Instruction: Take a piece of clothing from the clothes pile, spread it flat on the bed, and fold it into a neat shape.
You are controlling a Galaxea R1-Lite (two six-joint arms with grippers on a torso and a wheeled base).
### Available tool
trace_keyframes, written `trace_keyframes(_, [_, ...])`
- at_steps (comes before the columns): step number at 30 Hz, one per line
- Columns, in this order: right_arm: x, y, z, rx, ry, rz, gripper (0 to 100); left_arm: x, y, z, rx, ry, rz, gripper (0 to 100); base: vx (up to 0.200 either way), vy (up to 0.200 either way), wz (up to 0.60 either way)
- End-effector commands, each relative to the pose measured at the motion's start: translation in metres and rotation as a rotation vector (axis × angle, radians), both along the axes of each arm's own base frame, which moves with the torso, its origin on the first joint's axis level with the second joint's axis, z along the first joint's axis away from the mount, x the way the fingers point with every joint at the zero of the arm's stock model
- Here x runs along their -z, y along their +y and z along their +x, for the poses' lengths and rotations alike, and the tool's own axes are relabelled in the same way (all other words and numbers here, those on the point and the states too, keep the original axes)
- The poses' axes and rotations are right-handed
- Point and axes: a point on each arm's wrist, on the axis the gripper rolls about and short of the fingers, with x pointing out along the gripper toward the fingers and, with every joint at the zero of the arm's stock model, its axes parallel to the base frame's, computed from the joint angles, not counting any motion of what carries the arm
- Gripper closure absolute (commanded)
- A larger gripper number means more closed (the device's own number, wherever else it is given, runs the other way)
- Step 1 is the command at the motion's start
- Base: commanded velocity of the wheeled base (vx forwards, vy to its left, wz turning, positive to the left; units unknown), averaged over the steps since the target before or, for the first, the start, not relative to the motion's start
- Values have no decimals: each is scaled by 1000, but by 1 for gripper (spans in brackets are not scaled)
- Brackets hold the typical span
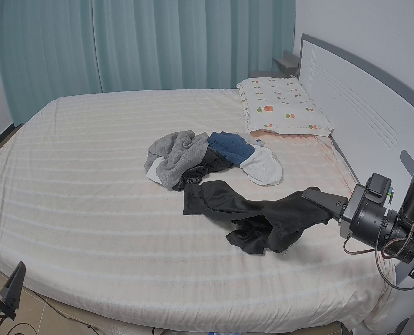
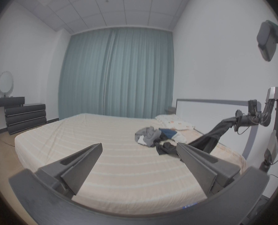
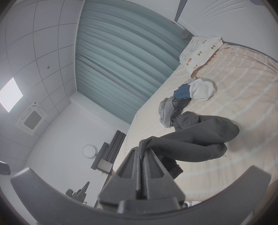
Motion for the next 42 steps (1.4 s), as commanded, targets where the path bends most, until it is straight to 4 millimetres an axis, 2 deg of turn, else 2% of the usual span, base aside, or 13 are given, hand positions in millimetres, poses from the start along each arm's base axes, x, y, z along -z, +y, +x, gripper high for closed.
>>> trace_keyframes(1, [-11,11,12,-15,-44,8,100,-8,-9,63,239,309,122,0,0,0,0])
trace_keyframes(8, [-12,34,11,-92,-46,-22,100,4,-21,121,300,486,136,0,0,0,0])
trace_keyframes(11, [-14,35,12,-92,-51,-19,100,7,-25,128,319,503,139,0,0,0,0])
trace_keyframes(12, [-19,36,13,-91,-68,-22,100,20,-35,150,365,568,155,0,0,0,0])
trace_keyframes(13, [-23,35,13,-91,-82,-26,100,26,-41,160,383,590,165,0,0,0,0])
trace_keyframes(17, [-39,30,10,-73,-122,-23,100,46,-54,191,369,596,190,0,0,0,0])
trace_keyframes(18, [-39,30,10,-73,-122,-23,100,46,-54,191,369,596,190,0,0,0,0])
trace_keyframes(20, [-38,31,6,-82,-109,-40,100,66,-70,211,383,611,216,0,0,0,0])
trace_keyframes(26, [-51,33,9,-54,-149,-35,100,104,-114,238,337,586,275,0,0,0,0])
trace_keyframes(29, [-55,34,8,-37,-154,-33,100,114,-140,250,347,550,209,0,0,0,0])
trace_keyframes(30, [-55,34,8,-37,-154,-33,100,114,-140,250,347,550,209,0,0,0,0])
trace_keyframes(33, [-56,38,3,-58,-150,-43,100,126,-163,259,354,538,202,0,0,0,0])
trace_keyframes(42, [-58,35,-2,-65,-158,-38,100,128,-194,291,284,436,124,0,0,0,0])
